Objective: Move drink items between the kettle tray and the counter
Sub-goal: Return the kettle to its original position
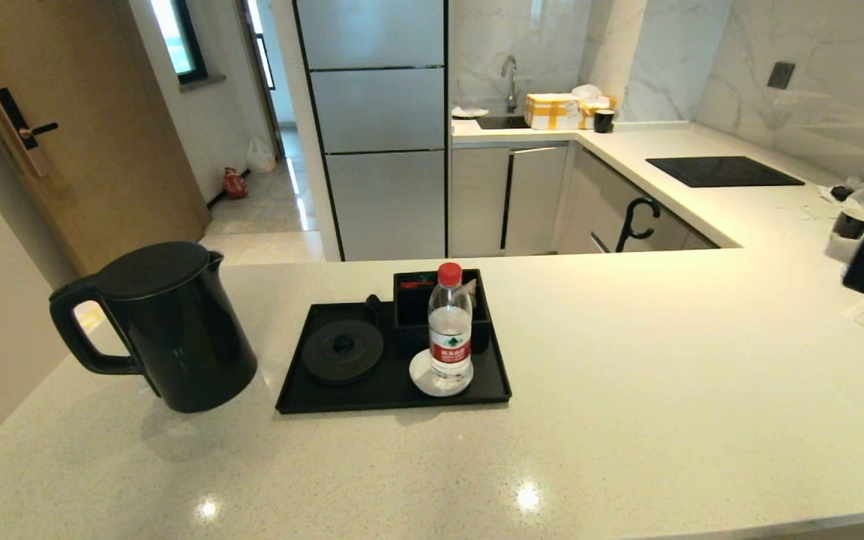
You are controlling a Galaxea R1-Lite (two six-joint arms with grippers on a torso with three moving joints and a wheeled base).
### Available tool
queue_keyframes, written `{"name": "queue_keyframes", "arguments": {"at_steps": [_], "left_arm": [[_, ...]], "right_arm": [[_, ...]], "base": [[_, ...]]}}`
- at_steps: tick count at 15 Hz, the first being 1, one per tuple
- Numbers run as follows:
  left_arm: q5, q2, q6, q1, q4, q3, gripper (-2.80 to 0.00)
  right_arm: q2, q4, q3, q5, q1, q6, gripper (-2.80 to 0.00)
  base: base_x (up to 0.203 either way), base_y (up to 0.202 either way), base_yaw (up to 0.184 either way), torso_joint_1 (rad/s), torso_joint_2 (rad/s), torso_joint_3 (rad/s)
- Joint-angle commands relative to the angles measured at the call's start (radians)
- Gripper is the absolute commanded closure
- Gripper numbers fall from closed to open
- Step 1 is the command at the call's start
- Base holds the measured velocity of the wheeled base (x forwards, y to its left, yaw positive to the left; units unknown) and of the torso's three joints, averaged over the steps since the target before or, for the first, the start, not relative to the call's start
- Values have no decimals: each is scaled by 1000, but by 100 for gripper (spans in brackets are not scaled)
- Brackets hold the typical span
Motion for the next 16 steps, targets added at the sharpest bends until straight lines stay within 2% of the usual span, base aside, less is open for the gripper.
{"name": "queue_keyframes", "arguments": {"at_steps": [1,4,7,9,11,13,16], "left_arm": [[0,0,0,0,0,1,0],[0,0,0,0,0,0,0],[0,0,0,0,0,0,0],[0,0,0,0,0,0,0],[0,0,0,0,0,0,0],[0,0,0,0,0,0,0],[0,0,0,0,0,0,0]], "right_arm": [[-237,128,6,-34,-30,8,0],[-547,423,8,-81,-55,26,0],[-855,703,6,-87,-127,-9,0],[-1026,819,31,-59,-158,-55,0],[-1112,879,72,-11,-175,-106,0],[-1167,755,208,88,-177,-169,0],[-1188,422,473,154,-178,-209,0]], "base": [[0,0,0,0,0,0],[0,0,0,0,0,0],[0,0,0,0,0,0],[0,0,0,0,0,0],[0,0,0,0,0,0],[0,0,0,0,0,0],[0,0,0,0,0,0]]}}
